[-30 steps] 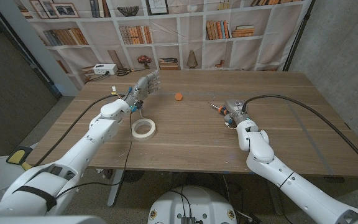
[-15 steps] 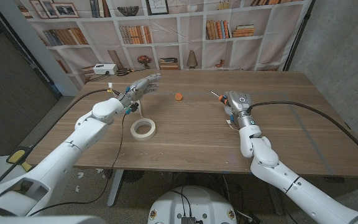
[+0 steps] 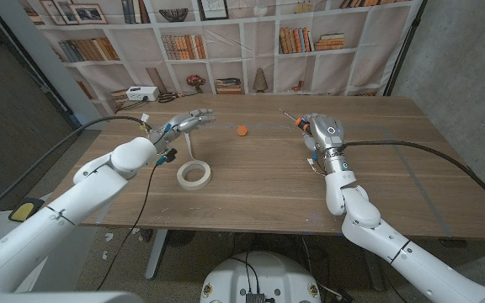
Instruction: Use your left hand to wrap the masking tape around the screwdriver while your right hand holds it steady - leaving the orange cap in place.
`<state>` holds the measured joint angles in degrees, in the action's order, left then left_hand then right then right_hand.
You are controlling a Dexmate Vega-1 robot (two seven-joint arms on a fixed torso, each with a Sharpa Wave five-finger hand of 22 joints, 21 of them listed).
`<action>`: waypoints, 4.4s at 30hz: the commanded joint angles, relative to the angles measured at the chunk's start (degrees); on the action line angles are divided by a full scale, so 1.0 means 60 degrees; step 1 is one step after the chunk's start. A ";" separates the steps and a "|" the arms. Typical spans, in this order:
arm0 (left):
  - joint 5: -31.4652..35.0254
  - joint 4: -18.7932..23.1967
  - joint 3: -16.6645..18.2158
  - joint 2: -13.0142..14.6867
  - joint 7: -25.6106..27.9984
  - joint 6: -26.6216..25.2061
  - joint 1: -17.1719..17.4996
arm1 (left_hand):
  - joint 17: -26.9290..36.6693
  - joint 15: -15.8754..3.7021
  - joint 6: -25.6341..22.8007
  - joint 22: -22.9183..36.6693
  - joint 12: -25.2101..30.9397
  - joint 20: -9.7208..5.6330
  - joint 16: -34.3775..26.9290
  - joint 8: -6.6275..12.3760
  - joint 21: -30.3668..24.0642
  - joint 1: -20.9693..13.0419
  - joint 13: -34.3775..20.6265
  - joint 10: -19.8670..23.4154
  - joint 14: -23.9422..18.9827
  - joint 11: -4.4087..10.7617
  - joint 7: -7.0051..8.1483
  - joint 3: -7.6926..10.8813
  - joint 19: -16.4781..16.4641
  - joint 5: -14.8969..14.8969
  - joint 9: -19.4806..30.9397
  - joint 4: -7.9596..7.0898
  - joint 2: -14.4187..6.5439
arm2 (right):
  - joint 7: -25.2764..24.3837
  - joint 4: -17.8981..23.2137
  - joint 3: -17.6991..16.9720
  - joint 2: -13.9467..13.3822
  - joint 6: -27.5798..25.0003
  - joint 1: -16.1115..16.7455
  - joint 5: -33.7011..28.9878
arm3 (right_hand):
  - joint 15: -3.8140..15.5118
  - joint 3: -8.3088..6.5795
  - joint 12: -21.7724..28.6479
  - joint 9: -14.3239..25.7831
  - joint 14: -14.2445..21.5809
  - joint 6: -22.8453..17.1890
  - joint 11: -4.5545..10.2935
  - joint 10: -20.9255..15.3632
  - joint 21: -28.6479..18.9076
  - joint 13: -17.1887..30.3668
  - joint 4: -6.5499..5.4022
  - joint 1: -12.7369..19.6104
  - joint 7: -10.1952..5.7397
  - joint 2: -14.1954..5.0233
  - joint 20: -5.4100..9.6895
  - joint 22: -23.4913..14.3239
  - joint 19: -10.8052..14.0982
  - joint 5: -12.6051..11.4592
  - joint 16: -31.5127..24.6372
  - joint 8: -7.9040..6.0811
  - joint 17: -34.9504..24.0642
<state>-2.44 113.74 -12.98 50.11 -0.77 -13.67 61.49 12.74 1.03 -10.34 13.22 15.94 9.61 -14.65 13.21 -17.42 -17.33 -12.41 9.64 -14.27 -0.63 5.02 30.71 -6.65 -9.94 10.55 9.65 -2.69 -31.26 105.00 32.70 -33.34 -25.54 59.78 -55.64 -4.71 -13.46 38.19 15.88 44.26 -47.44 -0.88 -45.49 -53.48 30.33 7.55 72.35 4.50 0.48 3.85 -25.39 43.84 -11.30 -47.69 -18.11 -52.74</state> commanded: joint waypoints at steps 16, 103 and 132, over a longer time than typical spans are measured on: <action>0.5026 0.4139 -0.1171 0.2014 -0.0688 -0.5123 0.0826 | 0.0046 -0.0076 -0.1435 0.0051 0.0389 0.0169 0.0251 0.0365 0.0133 -0.1135 -0.0299 0.0845 0.0833 0.0452 -0.0013 -0.0130 0.0593 -0.0066 0.0092 0.0061 0.0407 | -0.0658 -0.0075 0.0033 -0.0125 0.0594 -0.0182 -0.0096 | 0.2937 -0.0042 0.0005 0.0113 0.2003 -0.1597 0.0539 -0.0630 -0.0327 0.0069 -0.0058 0.1419 -0.1133 -0.1510 0.1304 0.0009 -0.0357 -0.0077 0.0169 0.0006 -0.0237; 1.3929 0.2516 -0.2724 -0.0640 -0.8362 -0.3320 0.0555 | -0.0166 -0.0994 -0.2047 -0.0191 0.0606 0.0229 -0.0045 0.0112 0.0233 -0.4042 -0.1251 0.1555 -0.0049 0.1043 0.0263 -0.1527 0.0376 -0.0763 0.0244 -0.0307 0.1391 | -0.0736 -0.0054 0.0073 0.0076 0.0561 -0.0158 -0.0226 | 0.2928 -0.0037 -0.0152 0.0325 0.2242 -0.1752 0.0547 -0.0705 -0.1269 0.0247 -0.0076 0.1414 -0.1147 -0.1483 0.1272 0.0389 -0.0951 -0.0074 0.0724 0.0196 -0.1018; 1.5739 0.1631 -0.3180 -0.1121 -0.7597 -0.3000 0.0792 | 0.0064 -0.2278 -0.4784 -0.0209 0.1510 -0.0706 -0.1151 0.1046 -0.0235 -0.6158 -0.1476 0.4582 -0.2813 0.1907 0.0566 -0.1442 -0.0885 -0.0050 0.0206 -0.0042 -0.0177 | -0.0656 -0.0015 0.0116 0.0132 0.0449 -0.0142 -0.0216 | 0.2927 -0.0047 -0.0231 0.0347 0.2331 -0.1791 0.0571 -0.0739 -0.1556 0.0277 -0.0069 0.1418 -0.1146 -0.1471 0.1262 0.0601 -0.1104 -0.0054 0.0885 0.0294 -0.1267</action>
<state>89.38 125.52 -31.63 44.86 -45.51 -32.36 66.09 12.89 -2.66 -35.61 11.83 23.89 6.49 -20.23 18.05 -18.02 -51.89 -20.87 33.82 -27.96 10.40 8.13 21.70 -10.19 -10.56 11.61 8.86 -2.58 -35.83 104.49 33.12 -32.49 -22.38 59.08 -56.46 -4.61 -13.23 36.75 17.71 44.97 -49.47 -1.00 -45.99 -62.34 31.74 7.30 72.29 4.51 0.42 3.56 -21.78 37.41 -11.47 -42.48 -15.98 -60.08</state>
